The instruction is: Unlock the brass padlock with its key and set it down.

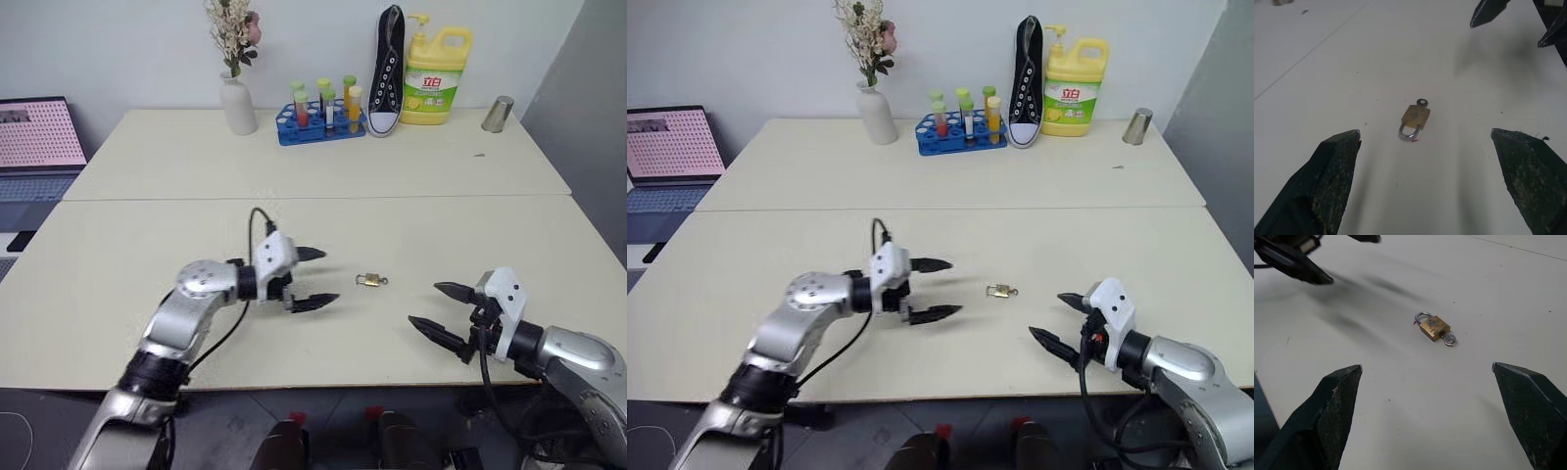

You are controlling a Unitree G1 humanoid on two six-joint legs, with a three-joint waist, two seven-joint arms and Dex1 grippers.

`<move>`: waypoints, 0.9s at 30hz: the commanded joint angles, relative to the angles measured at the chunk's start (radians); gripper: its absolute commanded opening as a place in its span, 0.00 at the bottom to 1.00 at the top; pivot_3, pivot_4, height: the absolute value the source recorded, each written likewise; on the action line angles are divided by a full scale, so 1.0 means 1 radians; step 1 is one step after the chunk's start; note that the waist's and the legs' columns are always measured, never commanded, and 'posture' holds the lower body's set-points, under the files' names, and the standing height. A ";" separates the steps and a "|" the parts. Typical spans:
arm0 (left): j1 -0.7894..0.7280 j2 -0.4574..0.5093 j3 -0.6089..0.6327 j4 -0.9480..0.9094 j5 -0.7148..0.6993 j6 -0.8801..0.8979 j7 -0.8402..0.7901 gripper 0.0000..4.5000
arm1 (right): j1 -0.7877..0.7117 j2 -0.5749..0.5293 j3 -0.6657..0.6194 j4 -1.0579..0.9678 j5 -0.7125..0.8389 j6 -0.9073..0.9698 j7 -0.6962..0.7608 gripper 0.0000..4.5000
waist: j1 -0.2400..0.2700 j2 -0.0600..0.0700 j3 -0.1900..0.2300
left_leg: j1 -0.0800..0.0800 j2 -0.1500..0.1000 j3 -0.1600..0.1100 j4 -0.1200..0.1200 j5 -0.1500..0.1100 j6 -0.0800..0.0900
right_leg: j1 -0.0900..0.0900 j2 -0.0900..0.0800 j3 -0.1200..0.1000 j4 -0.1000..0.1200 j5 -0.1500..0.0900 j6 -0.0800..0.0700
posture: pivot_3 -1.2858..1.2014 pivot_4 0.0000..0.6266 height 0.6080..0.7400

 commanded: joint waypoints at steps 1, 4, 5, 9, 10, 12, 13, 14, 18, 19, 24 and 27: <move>-0.075 -0.047 -0.035 0.111 0.050 -0.085 -0.023 1.00 | -0.018 0.017 -0.036 -0.078 0.054 0.090 -0.086 0.99 | -0.002 0.000 0.000 | 0.000 0.000 0.000 0.000 0.000 0.000 | 0.000 0.000 0.000 0.000 0.000 0.000 | 0.52 0.24 1.00; -0.148 -0.095 -0.080 0.246 0.110 -0.163 -0.045 1.00 | -0.024 0.028 -0.044 -0.112 0.105 0.158 -0.123 0.99 | -0.002 0.000 0.000 | 0.000 0.000 0.000 0.000 0.000 0.000 | -0.001 0.000 0.000 0.000 0.000 0.000 | 0.52 0.24 1.00; -0.167 -0.109 -0.092 0.287 0.128 -0.186 -0.047 1.00 | -0.026 0.029 -0.045 -0.119 0.114 0.174 -0.134 0.99 | -0.001 0.000 0.000 | 0.000 0.000 0.000 0.000 0.000 0.000 | -0.001 0.000 0.000 0.000 0.000 0.000 | 0.52 0.24 1.00; -0.310 -0.233 -0.111 0.590 0.190 -0.261 -0.033 1.00 | -0.035 0.052 -0.048 -0.152 0.150 0.254 -0.215 0.99 | 0.001 -0.003 0.001 | -0.002 -0.001 -0.001 0.001 0.000 0.000 | -0.001 0.000 -0.001 0.000 0.000 0.001 | 0.52 0.24 1.00; -0.332 -0.250 -0.114 0.637 0.203 -0.278 -0.041 1.00 | -0.037 0.052 -0.048 -0.152 0.152 0.265 -0.226 0.99 | 0.000 -0.003 0.001 | -0.003 -0.001 -0.001 0.002 0.000 0.000 | -0.001 0.000 -0.001 0.000 0.000 0.001 | 0.52 0.24 1.00; -0.358 -0.274 -0.104 0.705 0.216 -0.310 -0.042 1.00 | -0.041 0.057 -0.048 -0.160 0.159 0.276 -0.244 0.99 | -0.001 -0.003 0.001 | -0.004 -0.001 -0.001 0.002 0.000 0.000 | -0.002 0.000 -0.001 0.000 0.000 0.001 | 0.52 0.24 1.00; -0.374 -0.290 -0.101 0.747 0.225 -0.314 -0.033 1.00 | -0.040 0.061 -0.046 -0.166 0.164 0.280 -0.252 0.99 | -0.004 -0.003 0.001 | -0.004 -0.001 -0.001 0.002 0.000 0.000 | -0.002 0.000 -0.001 0.000 0.000 0.001 | 0.52 0.24 1.00; -0.388 -0.302 -0.099 0.780 0.233 -0.319 -0.027 1.00 | -0.040 0.063 -0.045 -0.170 0.168 0.284 -0.258 0.99 | -0.005 -0.004 0.001 | -0.004 -0.001 -0.001 0.002 0.000 0.000 | -0.002 0.000 -0.001 0.000 0.000 0.001 | 0.52 0.24 1.00; -0.412 -0.311 -0.111 0.846 0.268 -0.335 -0.063 1.00 | -0.036 0.065 -0.043 -0.181 0.183 0.293 -0.278 0.99 | -0.004 -0.004 0.001 | -0.004 -0.001 -0.002 0.002 0.000 0.000 | -0.003 0.000 -0.001 0.000 0.000 0.001 | 0.52 0.24 1.00; -0.415 -0.312 -0.109 0.854 0.270 -0.328 -0.068 1.00 | -0.035 0.066 -0.044 -0.181 0.186 0.292 -0.281 0.99 | -0.004 -0.004 0.001 | -0.004 -0.001 -0.002 0.002 0.000 0.000 | -0.003 0.000 -0.001 0.000 0.000 0.001 | 0.52 0.24 1.00; -0.426 -0.302 -0.122 0.877 0.303 -0.294 -0.099 0.81 | -0.037 0.069 -0.044 -0.177 0.185 0.282 -0.284 1.00 | -0.005 -0.004 0.001 | -0.004 -0.001 -0.002 0.002 0.000 0.000 | -0.002 0.000 -0.001 0.001 0.000 0.001 | 0.52 0.24 1.00; -0.420 -0.295 -0.132 0.869 0.320 -0.284 -0.111 0.60 | -0.041 0.069 -0.043 -0.175 0.183 0.275 -0.282 1.00 | -0.005 -0.005 0.000 | -0.003 -0.001 -0.002 0.002 0.000 0.000 | -0.002 0.000 -0.001 0.001 0.000 0.001 | 0.52 0.24 1.00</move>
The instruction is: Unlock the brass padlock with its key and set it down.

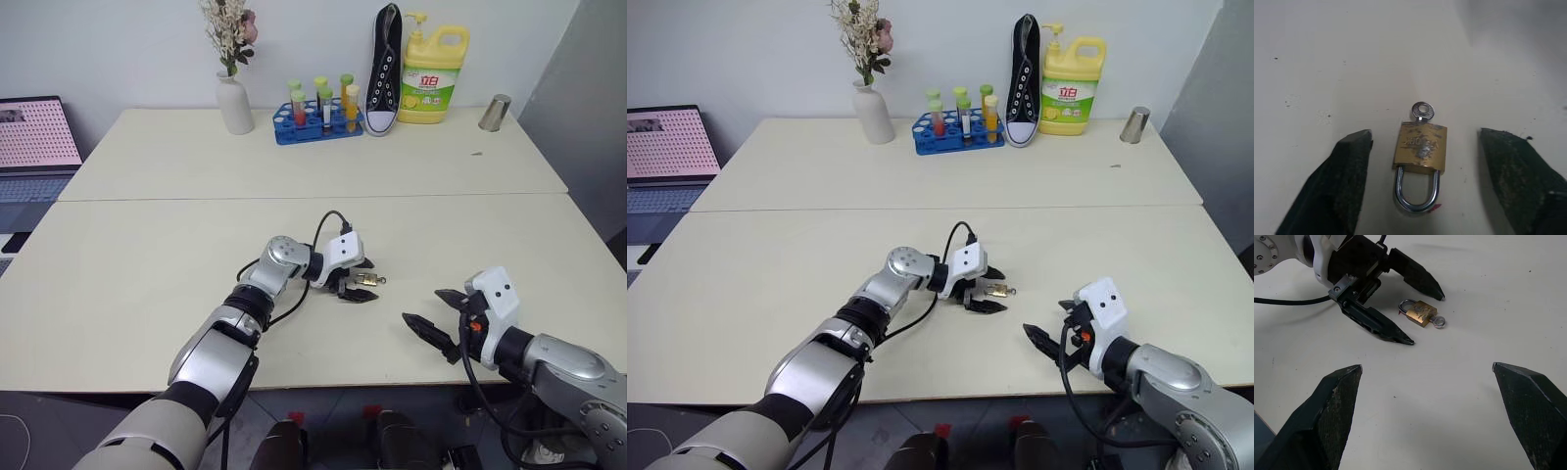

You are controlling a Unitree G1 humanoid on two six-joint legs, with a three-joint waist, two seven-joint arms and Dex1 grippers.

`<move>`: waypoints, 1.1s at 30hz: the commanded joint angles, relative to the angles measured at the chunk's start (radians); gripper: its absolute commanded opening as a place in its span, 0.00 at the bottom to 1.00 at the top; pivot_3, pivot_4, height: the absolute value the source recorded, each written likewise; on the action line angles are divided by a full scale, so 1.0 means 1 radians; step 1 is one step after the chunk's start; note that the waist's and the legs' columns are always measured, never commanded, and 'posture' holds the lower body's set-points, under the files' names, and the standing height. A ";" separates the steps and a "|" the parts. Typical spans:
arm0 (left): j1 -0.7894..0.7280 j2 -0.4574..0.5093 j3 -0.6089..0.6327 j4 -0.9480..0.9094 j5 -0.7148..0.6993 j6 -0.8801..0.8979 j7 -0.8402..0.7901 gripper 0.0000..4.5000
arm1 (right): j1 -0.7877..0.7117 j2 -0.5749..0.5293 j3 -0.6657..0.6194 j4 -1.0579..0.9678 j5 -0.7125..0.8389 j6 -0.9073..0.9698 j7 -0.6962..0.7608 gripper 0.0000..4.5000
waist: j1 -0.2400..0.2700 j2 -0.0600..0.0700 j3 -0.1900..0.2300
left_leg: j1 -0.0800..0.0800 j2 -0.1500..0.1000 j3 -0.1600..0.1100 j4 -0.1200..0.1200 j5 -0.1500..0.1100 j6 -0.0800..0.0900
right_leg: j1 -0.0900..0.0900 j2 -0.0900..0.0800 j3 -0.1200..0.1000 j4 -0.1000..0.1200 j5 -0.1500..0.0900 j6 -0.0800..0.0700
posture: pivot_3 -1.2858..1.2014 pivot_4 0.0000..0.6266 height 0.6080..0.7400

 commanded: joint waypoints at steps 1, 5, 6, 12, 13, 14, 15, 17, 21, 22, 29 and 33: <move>0.007 0.020 -0.028 0.014 0.061 0.031 -0.006 0.54 | -0.012 -0.001 -0.017 -0.032 0.015 -0.023 0.002 1.00 | 0.000 0.000 -0.001 | 0.000 0.000 0.000 0.000 0.000 0.000 | 0.000 0.000 0.000 0.000 0.000 0.000 | 0.52 0.24 1.00; 0.029 0.033 -0.040 -0.009 0.088 0.039 0.007 0.26 | -0.016 -0.005 -0.020 -0.028 0.011 -0.036 0.009 1.00 | 0.000 -0.001 -0.001 | 0.002 0.000 0.000 0.000 0.000 0.000 | 0.001 0.000 0.000 0.000 0.000 0.000 | 0.52 0.24 1.00; 0.040 0.037 -0.043 -0.020 0.093 0.036 0.011 0.22 | -0.017 -0.012 -0.014 -0.027 0.005 -0.044 0.018 1.00 | 0.000 -0.001 -0.001 | 0.002 0.000 0.000 0.000 0.000 0.000 | 0.001 0.000 0.000 0.000 0.000 0.000 | 0.52 0.24 1.00; 0.152 0.081 -0.031 -0.215 0.077 -0.057 0.021 0.22 | -0.043 -0.049 0.032 -0.019 -0.034 -0.117 0.081 1.00 | -0.003 -0.001 -0.002 | 0.004 0.001 0.000 -0.002 0.000 0.000 | 0.002 0.001 0.001 0.000 0.000 0.000 | 0.52 0.24 1.00; 0.179 0.098 -0.014 -0.267 0.068 -0.090 0.040 0.22 | -0.052 -0.056 0.050 -0.014 -0.064 -0.155 0.095 1.00 | -0.004 -0.001 -0.002 | 0.004 0.001 0.000 -0.002 0.000 0.000 | 0.002 0.001 0.001 0.000 0.000 0.000 | 0.52 0.24 1.00; 0.199 0.109 -0.003 -0.305 0.062 -0.112 0.054 0.22 | -0.056 -0.062 0.062 -0.008 -0.087 -0.185 0.106 1.00 | -0.005 -0.001 -0.002 | 0.004 0.001 0.000 -0.002 0.000 0.000 | 0.002 0.001 0.001 0.000 0.000 0.000 | 0.52 0.24 1.00; 0.227 0.124 0.013 -0.356 0.045 -0.166 0.063 0.22 | -0.065 -0.065 0.081 0.000 -0.113 -0.211 0.113 1.00 | -0.005 -0.001 -0.002 | 0.004 0.001 0.001 -0.002 0.000 0.000 | 0.002 0.001 0.002 0.000 0.000 0.000 | 0.52 0.24 1.00; 0.298 0.157 0.071 -0.484 0.004 -0.292 0.114 0.22 | -0.096 -0.066 0.126 0.030 -0.143 -0.257 0.146 1.00 | -0.006 -0.001 -0.002 | 0.004 0.001 0.001 -0.002 0.000 0.000 | 0.001 0.001 0.002 0.000 0.000 0.000 | 0.52 0.24 1.00; 0.413 0.245 0.135 -0.639 0.044 -0.600 0.246 0.22 | -0.171 -0.055 0.161 0.104 -0.078 -0.259 0.251 1.00 | 0.001 -0.002 -0.001 | 0.003 0.006 -0.003 -0.002 0.000 -0.001 | 0.000 0.000 0.002 0.000 0.000 0.000 | 0.52 0.24 1.00; 0.424 0.263 0.146 -0.652 0.079 -0.676 0.286 0.22 | -0.192 -0.050 0.164 0.121 -0.060 -0.248 0.266 1.00 | 0.006 -0.002 -0.001 | 0.003 0.010 -0.004 -0.001 0.000 -0.001 | 0.000 0.000 0.002 0.000 0.000 0.000 | 0.52 0.24 1.00; 0.533 0.343 0.231 -0.820 0.159 -0.871 0.463 0.22 | -0.368 -0.032 0.195 0.237 0.067 -0.148 0.356 1.00 | 0.009 -0.002 -0.001 | 0.002 0.008 -0.004 -0.001 0.000 0.000 | 0.001 0.000 0.001 -0.002 0.001 0.000 | 0.52 0.24 1.00; 0.546 0.362 0.223 -0.838 0.205 -0.904 0.514 0.22 | -0.445 -0.015 0.207 0.286 0.108 -0.104 0.375 1.00 | 0.006 -0.002 -0.001 | 0.002 0.009 -0.001 -0.001 0.000 0.000 | 0.000 0.000 0.000 -0.001 0.001 0.000 | 0.52 0.24 1.00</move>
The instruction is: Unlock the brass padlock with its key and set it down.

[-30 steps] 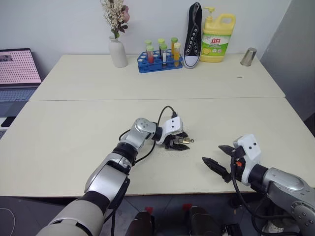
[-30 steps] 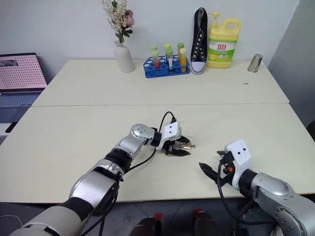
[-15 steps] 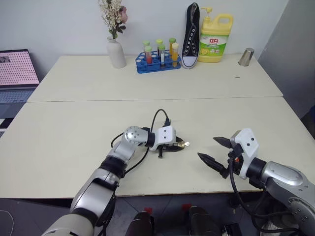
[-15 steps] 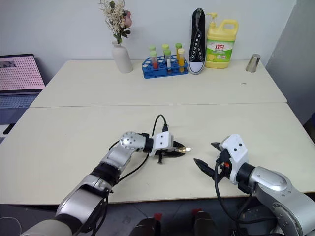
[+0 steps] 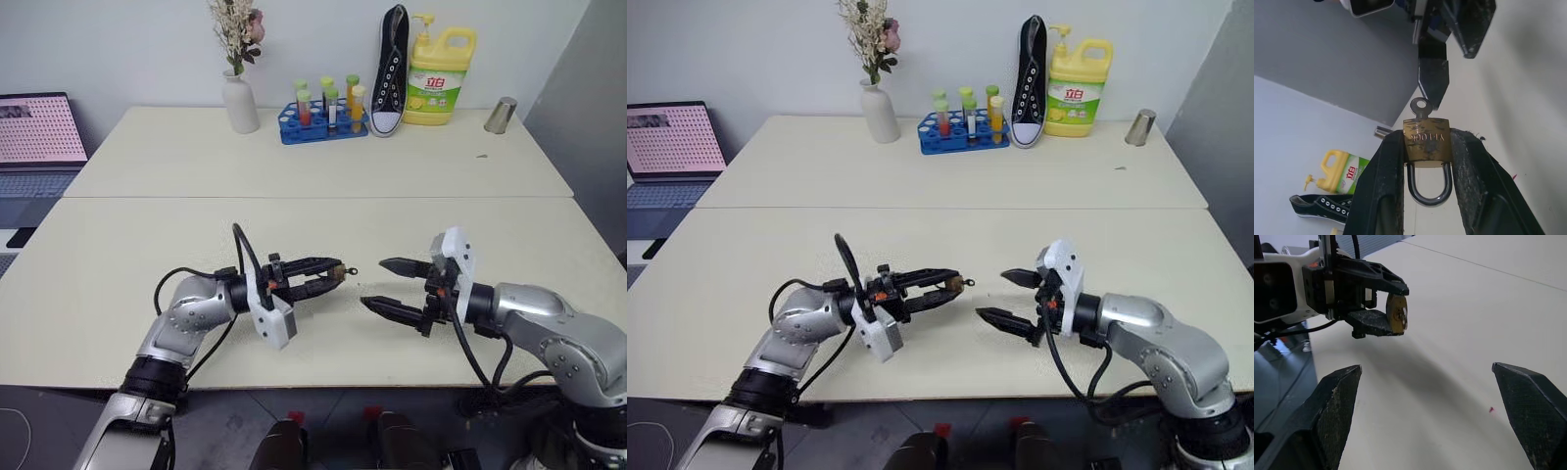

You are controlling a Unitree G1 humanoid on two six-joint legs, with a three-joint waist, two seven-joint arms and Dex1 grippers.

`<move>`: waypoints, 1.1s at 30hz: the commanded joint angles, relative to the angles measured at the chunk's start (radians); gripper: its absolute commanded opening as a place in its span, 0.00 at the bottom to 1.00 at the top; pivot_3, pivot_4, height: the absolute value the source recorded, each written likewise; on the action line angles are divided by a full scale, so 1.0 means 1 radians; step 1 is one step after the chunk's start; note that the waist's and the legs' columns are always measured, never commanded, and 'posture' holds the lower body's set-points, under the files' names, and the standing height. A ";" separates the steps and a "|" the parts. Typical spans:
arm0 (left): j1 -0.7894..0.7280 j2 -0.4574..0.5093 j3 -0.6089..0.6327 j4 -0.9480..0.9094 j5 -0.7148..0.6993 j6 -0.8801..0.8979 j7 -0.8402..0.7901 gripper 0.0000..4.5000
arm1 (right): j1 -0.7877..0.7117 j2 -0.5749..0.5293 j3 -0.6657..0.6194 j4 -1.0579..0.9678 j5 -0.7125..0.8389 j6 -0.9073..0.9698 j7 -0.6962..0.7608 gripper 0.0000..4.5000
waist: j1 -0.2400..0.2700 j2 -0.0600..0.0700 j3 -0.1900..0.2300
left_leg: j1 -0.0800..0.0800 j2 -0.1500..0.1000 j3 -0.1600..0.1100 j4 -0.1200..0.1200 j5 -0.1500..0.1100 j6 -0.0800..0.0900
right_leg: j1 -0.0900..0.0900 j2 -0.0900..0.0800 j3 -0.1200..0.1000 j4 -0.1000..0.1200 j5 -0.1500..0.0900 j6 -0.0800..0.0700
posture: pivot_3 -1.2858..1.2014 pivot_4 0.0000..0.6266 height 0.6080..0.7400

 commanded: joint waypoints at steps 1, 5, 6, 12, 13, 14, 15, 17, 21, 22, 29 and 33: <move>-0.008 0.013 0.013 -0.035 0.044 -0.033 0.068 0.22 | -0.057 0.014 0.002 0.018 0.054 0.030 0.027 1.00 | 0.000 0.000 0.000 | 0.000 0.000 0.001 0.000 0.000 0.000 | 0.000 0.000 0.000 0.000 0.000 0.000 | 0.52 0.24 1.00; -0.024 0.017 0.002 -0.038 0.077 -0.026 0.108 0.22 | -0.084 0.014 0.009 0.030 0.066 0.044 0.043 1.00 | 0.000 0.000 0.000 | 0.000 0.000 0.003 0.000 0.000 0.000 | 0.000 0.000 0.000 0.000 0.000 0.000 | 0.52 0.24 1.00; -0.026 0.019 -0.003 -0.039 0.081 -0.024 0.114 0.22 | -0.089 0.015 0.008 0.032 0.073 0.051 0.043 1.00 | -0.001 0.000 0.000 | 0.000 0.000 0.003 0.000 0.000 0.000 | 0.000 0.000 0.000 0.000 0.000 0.000 | 0.52 0.24 1.00; -0.023 0.028 -0.030 -0.049 0.108 -0.012 0.138 0.22 | -0.113 0.035 0.018 0.039 0.085 0.067 0.032 1.00 | -0.002 0.000 0.000 | 0.000 0.000 0.003 0.000 0.000 0.000 | 0.000 0.001 0.000 0.000 0.000 0.000 | 0.52 0.24 1.00; -0.022 0.029 -0.032 -0.051 0.110 -0.011 0.141 0.22 | -0.115 0.037 0.020 0.038 0.084 0.069 0.032 1.00 | -0.002 0.000 0.000 | 0.000 0.000 0.003 0.000 0.000 0.000 | 0.000 0.001 0.000 0.000 0.000 0.000 | 0.52 0.24 1.00; -0.022 0.031 -0.034 -0.052 0.112 -0.010 0.144 0.22 | -0.116 0.038 0.021 0.038 0.081 0.069 0.033 1.00 | -0.002 0.000 0.000 | 0.000 0.000 0.003 0.000 0.000 0.000 | -0.001 0.001 0.000 0.000 0.000 0.000 | 0.52 0.24 1.00; -0.023 0.033 -0.037 -0.052 0.113 -0.008 0.146 0.22 | -0.118 0.040 0.021 0.039 0.080 0.070 0.034 0.96 | -0.002 0.000 0.000 | 0.000 0.001 0.003 0.000 0.000 0.000 | -0.001 0.001 0.000 0.000 0.000 0.000 | 0.52 0.24 1.00; -0.024 0.036 -0.041 -0.052 0.114 -0.004 0.151 0.22 | -0.119 0.038 0.020 0.041 0.082 0.071 0.038 0.87 | -0.002 0.000 0.000 | 0.000 0.001 0.003 0.000 0.000 0.000 | -0.001 0.001 0.000 0.000 0.000 0.000 | 0.52 0.24 1.00; -0.024 0.040 -0.044 -0.058 0.116 0.004 0.160 0.22 | -0.124 0.034 0.027 0.046 0.076 0.072 0.046 0.56 | -0.002 0.000 0.000 | 0.000 0.001 0.003 0.000 0.000 0.000 | -0.001 0.001 0.000 0.000 0.000 0.000 | 0.52 0.24 1.00; -0.023 0.041 -0.046 -0.059 0.117 0.005 0.162 0.22 | -0.125 0.035 0.027 0.048 0.076 0.072 0.046 0.47 | -0.002 0.000 0.000 | 0.000 0.001 0.003 0.000 0.000 0.000 | -0.001 0.001 0.000 0.000 0.000 0.000 | 0.52 0.24 1.00; -0.015 0.053 -0.055 -0.076 0.121 0.021 0.174 0.22 | -0.130 0.033 0.028 0.057 0.074 0.071 0.058 0.00 | -0.002 0.000 0.000 | 0.000 0.001 0.003 0.000 0.000 0.000 | -0.001 0.001 0.000 0.001 0.000 0.000 | 0.52 0.24 1.00; -0.012 0.057 -0.058 -0.078 0.123 0.024 0.177 0.22 | -0.134 0.029 0.031 0.061 0.073 0.074 0.067 0.00 | -0.002 0.000 0.000 | 0.000 0.001 0.003 0.000 0.000 0.000 | -0.001 0.001 0.000 0.000 0.000 0.000 | 0.52 0.24 1.00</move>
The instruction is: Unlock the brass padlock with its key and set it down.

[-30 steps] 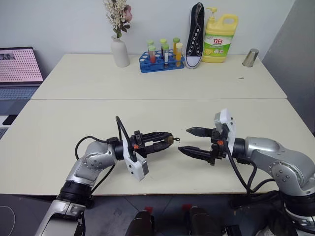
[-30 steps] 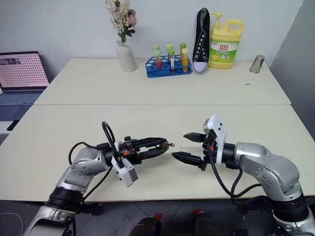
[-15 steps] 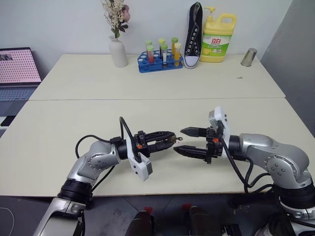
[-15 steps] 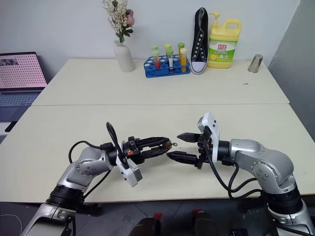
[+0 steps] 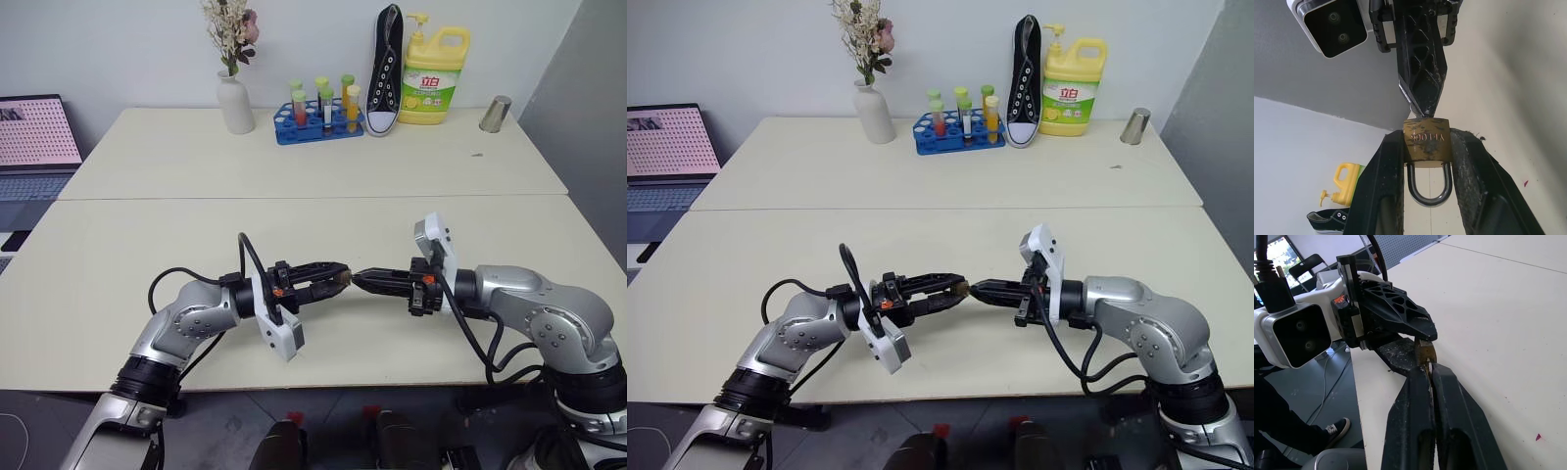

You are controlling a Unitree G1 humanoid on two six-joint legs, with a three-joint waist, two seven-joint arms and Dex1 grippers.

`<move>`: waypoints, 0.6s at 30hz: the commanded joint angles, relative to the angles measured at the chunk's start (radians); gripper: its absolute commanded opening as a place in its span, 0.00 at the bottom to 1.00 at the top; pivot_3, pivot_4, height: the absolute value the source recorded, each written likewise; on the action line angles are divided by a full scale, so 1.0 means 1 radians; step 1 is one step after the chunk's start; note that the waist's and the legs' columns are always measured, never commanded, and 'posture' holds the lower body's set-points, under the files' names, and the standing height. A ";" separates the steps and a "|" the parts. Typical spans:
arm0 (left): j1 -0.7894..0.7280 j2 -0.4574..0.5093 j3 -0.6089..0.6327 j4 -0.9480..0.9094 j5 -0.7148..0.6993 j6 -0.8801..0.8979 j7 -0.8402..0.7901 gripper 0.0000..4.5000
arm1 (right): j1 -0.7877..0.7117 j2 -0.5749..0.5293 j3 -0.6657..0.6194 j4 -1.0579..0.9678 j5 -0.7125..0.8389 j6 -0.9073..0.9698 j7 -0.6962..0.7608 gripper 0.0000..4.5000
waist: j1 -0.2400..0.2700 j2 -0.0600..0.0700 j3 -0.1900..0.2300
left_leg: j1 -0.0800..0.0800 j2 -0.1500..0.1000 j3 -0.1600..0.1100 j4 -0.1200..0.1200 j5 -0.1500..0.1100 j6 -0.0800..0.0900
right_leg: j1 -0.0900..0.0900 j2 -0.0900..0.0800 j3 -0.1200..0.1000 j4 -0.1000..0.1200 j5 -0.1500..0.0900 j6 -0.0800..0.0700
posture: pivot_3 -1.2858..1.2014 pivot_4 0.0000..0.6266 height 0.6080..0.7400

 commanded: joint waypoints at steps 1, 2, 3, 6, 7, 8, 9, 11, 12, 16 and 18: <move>0.002 0.009 -0.004 -0.033 -0.002 0.007 0.023 0.22 | -0.027 -0.007 -0.004 -0.013 0.017 0.002 0.024 0.00 | 0.000 0.000 0.000 | 0.000 0.000 0.000 0.000 0.000 0.000 | 0.000 0.000 0.000 0.000 0.000 0.000 | 0.52 0.24 1.00; 0.001 0.010 -0.005 -0.032 0.001 0.005 0.025 0.22 | -0.030 -0.008 -0.004 -0.010 0.020 0.005 0.026 0.00 | 0.000 0.000 0.000 | 0.000 0.000 0.000 0.000 0.000 0.000 | 0.000 0.000 0.000 0.000 0.000 0.000 | 0.52 0.24 1.00; 0.001 0.011 -0.006 -0.030 0.004 0.003 0.026 0.22 | -0.035 -0.009 -0.006 -0.004 0.025 0.012 0.028 0.00 | 0.000 0.000 0.000 | 0.000 0.000 0.000 0.000 0.000 0.000 | 0.000 0.000 0.000 0.000 0.000 0.000 | 0.52 0.24 1.00; 0.000 0.016 -0.009 -0.027 0.014 -0.003 0.032 0.22 | -0.046 -0.012 -0.008 0.004 0.034 0.028 0.036 0.00 | 0.000 0.000 0.000 | 0.000 0.000 0.000 0.000 0.000 0.000 | 0.000 0.000 0.000 0.000 0.000 0.000 | 0.52 0.24 1.00; 0.000 0.017 -0.010 -0.026 0.016 -0.004 0.034 0.22 | -0.048 -0.012 -0.008 0.005 0.034 0.031 0.039 0.00 | 0.000 0.000 0.000 | 0.000 0.000 0.000 0.000 0.000 0.000 | 0.000 0.000 0.000 0.000 0.000 0.000 | 0.52 0.24 1.00; -0.001 0.018 -0.010 -0.025 0.020 -0.007 0.036 0.22 | -0.059 -0.014 -0.015 0.012 0.050 0.052 0.040 0.00 | 0.000 0.000 0.000 | 0.000 0.000 0.000 0.000 0.000 0.000 | 0.000 0.000 0.000 0.000 0.000 0.000 | 0.52 0.24 1.00; -0.002 0.019 -0.010 -0.025 0.023 -0.008 0.037 0.22 | -0.067 -0.015 -0.020 0.017 0.062 0.069 0.041 0.00 | 0.000 0.000 0.000 | 0.000 0.000 0.000 0.000 0.000 0.000 | 0.000 0.000 0.000 0.000 0.000 0.000 | 0.52 0.24 1.00; -0.010 0.024 -0.011 -0.017 0.038 -0.015 0.041 0.22 | -0.100 -0.012 -0.039 0.046 0.120 0.146 0.030 0.00 | -0.001 0.000 0.000 | 0.000 0.000 0.000 0.000 0.000 0.000 | 0.000 0.000 0.000 0.000 0.000 0.000 | 0.52 0.24 1.00; -0.013 0.034 -0.016 -0.009 0.049 -0.030 0.040 0.22 | -0.132 -0.010 -0.059 0.091 0.201 0.253 0.016 0.00 | -0.001 0.000 0.000 | 0.000 0.000 0.000 0.000 0.000 0.000 | 0.000 0.000 0.000 0.000 0.000 0.000 | 0.52 0.24 1.00; -0.019 0.051 -0.026 0.005 0.085 -0.047 0.052 0.22 | -0.206 0.015 -0.110 0.204 0.334 0.472 -0.056 0.00 | -0.001 0.000 0.000 | 0.000 0.001 0.000 0.000 0.000 0.000 | 0.000 0.000 0.000 0.000 0.000 -0.001 | 0.52 0.24 1.00; -0.022 0.051 -0.027 0.005 0.099 -0.050 0.064 0.22 | -0.250 0.070 -0.161 0.296 0.368 0.548 -0.134 0.00 | -0.001 0.000 0.000 | 0.000 0.000 0.000 0.000 0.000 0.000 | 0.000 0.000 0.000 0.000 0.000 -0.001 | 0.52 0.24 1.00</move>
